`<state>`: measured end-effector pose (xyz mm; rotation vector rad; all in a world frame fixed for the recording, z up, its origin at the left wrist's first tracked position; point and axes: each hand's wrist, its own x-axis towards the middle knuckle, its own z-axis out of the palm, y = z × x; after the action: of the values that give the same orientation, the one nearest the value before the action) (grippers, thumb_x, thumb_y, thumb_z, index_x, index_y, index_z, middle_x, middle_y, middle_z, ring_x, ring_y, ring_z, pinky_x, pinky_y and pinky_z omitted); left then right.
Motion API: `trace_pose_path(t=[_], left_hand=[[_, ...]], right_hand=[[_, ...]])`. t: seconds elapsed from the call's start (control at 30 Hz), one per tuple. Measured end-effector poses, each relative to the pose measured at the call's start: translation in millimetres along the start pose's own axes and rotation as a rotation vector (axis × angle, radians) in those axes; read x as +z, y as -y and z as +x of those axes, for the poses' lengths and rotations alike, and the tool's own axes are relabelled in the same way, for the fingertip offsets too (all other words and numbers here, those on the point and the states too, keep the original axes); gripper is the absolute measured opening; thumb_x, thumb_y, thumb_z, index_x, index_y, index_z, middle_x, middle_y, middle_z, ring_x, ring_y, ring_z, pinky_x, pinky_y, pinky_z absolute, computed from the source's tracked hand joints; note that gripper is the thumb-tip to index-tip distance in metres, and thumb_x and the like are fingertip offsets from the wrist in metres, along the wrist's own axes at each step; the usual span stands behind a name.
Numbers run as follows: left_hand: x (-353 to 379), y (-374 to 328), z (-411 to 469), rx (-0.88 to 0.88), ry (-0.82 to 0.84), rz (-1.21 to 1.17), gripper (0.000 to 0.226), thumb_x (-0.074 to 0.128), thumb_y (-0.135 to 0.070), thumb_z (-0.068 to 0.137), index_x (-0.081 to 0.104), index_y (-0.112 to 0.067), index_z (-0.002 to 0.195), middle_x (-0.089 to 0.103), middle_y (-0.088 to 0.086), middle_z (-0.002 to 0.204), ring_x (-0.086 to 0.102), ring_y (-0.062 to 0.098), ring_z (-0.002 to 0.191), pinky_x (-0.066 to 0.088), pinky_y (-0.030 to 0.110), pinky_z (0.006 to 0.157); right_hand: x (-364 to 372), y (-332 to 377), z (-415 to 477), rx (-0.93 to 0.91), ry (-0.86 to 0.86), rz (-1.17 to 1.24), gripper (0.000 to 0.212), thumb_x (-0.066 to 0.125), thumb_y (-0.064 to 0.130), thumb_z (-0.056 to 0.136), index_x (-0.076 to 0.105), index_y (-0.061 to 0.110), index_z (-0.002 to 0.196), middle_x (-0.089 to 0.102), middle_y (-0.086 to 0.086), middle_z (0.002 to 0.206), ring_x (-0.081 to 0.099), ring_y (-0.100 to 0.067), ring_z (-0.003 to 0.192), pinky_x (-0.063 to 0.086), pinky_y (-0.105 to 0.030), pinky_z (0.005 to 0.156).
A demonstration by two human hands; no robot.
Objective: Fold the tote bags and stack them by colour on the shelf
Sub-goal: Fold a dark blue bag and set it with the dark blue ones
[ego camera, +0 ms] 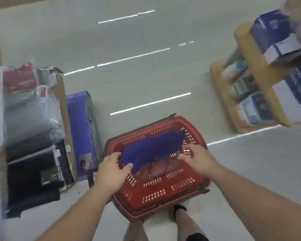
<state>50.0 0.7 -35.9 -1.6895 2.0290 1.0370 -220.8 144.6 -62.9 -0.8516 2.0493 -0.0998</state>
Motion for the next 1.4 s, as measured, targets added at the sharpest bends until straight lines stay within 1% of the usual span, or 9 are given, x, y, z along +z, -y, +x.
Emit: trace_pose_path(t=[0.37, 0.53, 0.73, 0.83, 0.97, 1.13, 1.3, 1.33, 1.4], left_hand=[[110.7, 52.6, 140.0, 0.051, -0.039, 0.062, 0.072, 0.070, -0.048, 0.087, 0.047, -0.015, 0.147, 0.051, 0.008, 0.145, 0.046, 0.030, 0.134, 0.035, 0.040, 0.115], [133.9, 76.3, 175.3, 0.028, 0.085, 0.158, 0.053, 0.066, -0.041, 0.091, 0.057, -0.017, 0.139, 0.062, 0.010, 0.135, 0.055, 0.033, 0.124, 0.042, 0.040, 0.108], [135.1, 77.8, 169.0, -0.025, -0.030, 0.023, 0.014, 0.063, -0.027, 0.095, 0.071, -0.017, 0.101, 0.073, 0.011, 0.098, 0.066, 0.035, 0.098, 0.051, 0.037, 0.083], [112.5, 70.1, 151.9, -0.017, -0.100, -0.139, 0.013, 0.064, -0.026, 0.096, 0.071, -0.015, 0.094, 0.073, 0.009, 0.088, 0.066, 0.032, 0.089, 0.045, 0.032, 0.074], [52.3, 53.0, 112.4, -0.020, -0.193, -0.414, 0.018, 0.064, -0.035, 0.096, 0.068, -0.018, 0.091, 0.072, 0.001, 0.083, 0.068, 0.025, 0.080, 0.055, 0.043, 0.076], [-48.0, 22.6, 37.4, 0.072, -0.327, -0.434, 0.024, 0.061, -0.024, 0.099, 0.056, -0.020, 0.076, 0.060, 0.001, 0.074, 0.055, 0.020, 0.072, 0.037, 0.035, 0.067], [-158.2, -5.7, -42.8, 0.154, -0.370, -0.617, 0.020, 0.064, -0.022, 0.097, 0.061, -0.013, 0.080, 0.061, 0.009, 0.074, 0.055, 0.014, 0.066, 0.046, 0.031, 0.067], [-177.8, -10.5, -58.8, 0.151, -0.361, -0.699, 0.020, 0.065, -0.024, 0.097, 0.062, -0.011, 0.082, 0.062, 0.012, 0.075, 0.055, 0.014, 0.067, 0.047, 0.032, 0.068], [-211.8, -22.6, -90.8, 0.118, -0.297, -0.885, 0.017, 0.064, -0.024, 0.097, 0.066, -0.010, 0.089, 0.067, 0.013, 0.080, 0.059, 0.020, 0.073, 0.050, 0.037, 0.071]], right_hand=[[73.7, -29.8, 167.0, -0.135, -0.189, -0.223, 0.067, 0.064, 0.043, 0.094, 0.043, 0.016, 0.151, 0.044, -0.006, 0.156, 0.033, -0.027, 0.147, 0.027, -0.042, 0.122], [85.5, -49.1, 195.2, -0.135, -0.150, -0.174, 0.030, 0.060, 0.026, 0.097, 0.066, 0.018, 0.126, 0.069, -0.003, 0.118, 0.061, -0.026, 0.112, 0.047, -0.034, 0.091], [76.5, -50.4, 181.9, -0.138, -0.179, -0.115, 0.013, 0.058, 0.027, 0.100, 0.062, 0.028, 0.087, 0.057, 0.008, 0.073, 0.055, -0.021, 0.074, 0.034, -0.030, 0.064], [58.5, -38.5, 161.2, -0.146, -0.183, -0.052, 0.014, 0.059, 0.032, 0.100, 0.061, 0.030, 0.086, 0.058, 0.012, 0.072, 0.054, -0.013, 0.070, 0.034, -0.028, 0.061], [15.5, -11.0, 122.0, -0.134, -0.248, 0.097, 0.020, 0.066, 0.037, 0.095, 0.068, 0.021, 0.083, 0.066, 0.007, 0.074, 0.060, -0.016, 0.073, 0.040, -0.030, 0.067], [-57.9, 25.0, 41.6, -0.106, -0.240, 0.501, 0.021, 0.073, 0.034, 0.090, 0.070, 0.015, 0.083, 0.073, 0.002, 0.075, 0.066, -0.013, 0.070, 0.052, -0.037, 0.067], [-123.5, 75.0, -60.6, -0.168, -0.445, 0.853, 0.014, 0.064, 0.017, 0.099, 0.065, 0.020, 0.085, 0.070, 0.013, 0.069, 0.062, -0.003, 0.067, 0.051, -0.031, 0.074], [-132.2, 83.7, -83.0, -0.188, -0.424, 0.922, 0.009, 0.066, 0.027, 0.098, 0.065, 0.021, 0.091, 0.071, 0.013, 0.072, 0.063, -0.003, 0.070, 0.052, -0.031, 0.076], [-142.1, 98.1, -123.0, -0.235, -0.292, 0.983, 0.053, 0.074, 0.066, 0.077, 0.066, 0.025, 0.109, 0.075, 0.012, 0.088, 0.068, -0.006, 0.082, 0.054, -0.027, 0.077]])
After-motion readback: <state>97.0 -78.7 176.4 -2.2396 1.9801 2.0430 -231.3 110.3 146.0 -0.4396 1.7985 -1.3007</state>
